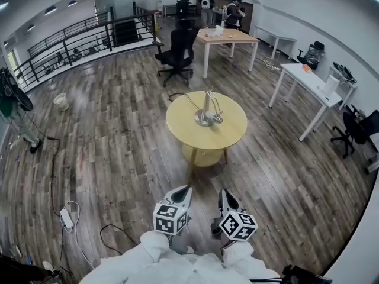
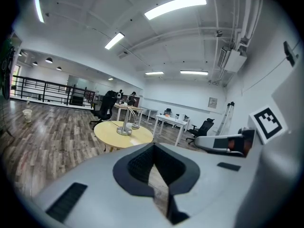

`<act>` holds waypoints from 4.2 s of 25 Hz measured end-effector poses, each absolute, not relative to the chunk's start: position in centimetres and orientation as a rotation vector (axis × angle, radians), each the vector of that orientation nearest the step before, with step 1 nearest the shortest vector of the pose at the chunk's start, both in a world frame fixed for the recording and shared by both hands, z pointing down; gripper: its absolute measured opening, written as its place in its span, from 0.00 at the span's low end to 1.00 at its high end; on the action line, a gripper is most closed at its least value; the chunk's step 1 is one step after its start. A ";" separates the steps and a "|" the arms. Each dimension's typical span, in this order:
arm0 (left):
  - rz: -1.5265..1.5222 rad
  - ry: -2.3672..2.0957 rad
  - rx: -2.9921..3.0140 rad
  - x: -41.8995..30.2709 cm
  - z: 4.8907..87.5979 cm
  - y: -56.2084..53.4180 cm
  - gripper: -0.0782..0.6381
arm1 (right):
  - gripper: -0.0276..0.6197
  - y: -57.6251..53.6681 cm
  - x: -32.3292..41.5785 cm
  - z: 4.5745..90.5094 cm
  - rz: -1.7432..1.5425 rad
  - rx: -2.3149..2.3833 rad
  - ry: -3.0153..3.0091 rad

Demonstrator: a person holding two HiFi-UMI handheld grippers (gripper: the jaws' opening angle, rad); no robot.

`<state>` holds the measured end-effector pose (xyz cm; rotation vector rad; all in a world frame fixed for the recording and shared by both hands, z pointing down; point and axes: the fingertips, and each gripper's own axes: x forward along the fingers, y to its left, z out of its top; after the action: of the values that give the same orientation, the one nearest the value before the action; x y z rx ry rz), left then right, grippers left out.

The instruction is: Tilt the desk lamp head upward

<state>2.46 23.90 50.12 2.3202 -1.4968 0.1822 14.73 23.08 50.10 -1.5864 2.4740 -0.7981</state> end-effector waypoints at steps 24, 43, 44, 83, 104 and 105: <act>0.194 -1.474 2.326 -1.9 50.8 4.8 0.11 | 0.06 5.5 11.6 50.7 -0.819 -1.609 2.438; 0.231 -1.403 2.330 -6.1 52.5 -6.9 0.11 | 0.06 -6.4 7.8 51.3 -0.853 -1.684 2.375; 0.231 -1.400 2.324 -6.2 52.7 -7.2 0.11 | 0.06 -6.8 7.9 51.5 -0.858 -1.693 2.373; 0.423 -1.437 2.229 -2.7 57.7 -35.7 0.11 | 0.06 -35.1 15.9 55.5 -0.836 -1.749 2.424; 0.794 -1.107 2.343 -0.4 71.9 -43.4 0.11 | 0.50 -34.9 9.8 66.1 -0.713 -1.253 3.036; 0.800 -1.098 2.344 -0.1 72.1 -43.4 0.11 | 0.50 -35.2 9.5 66.1 -0.705 -1.250 3.038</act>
<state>-0.15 -43.42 72.12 2.3445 -1.0975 0.7995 9.50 -35.22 66.14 -1.2496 3.0377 -0.7049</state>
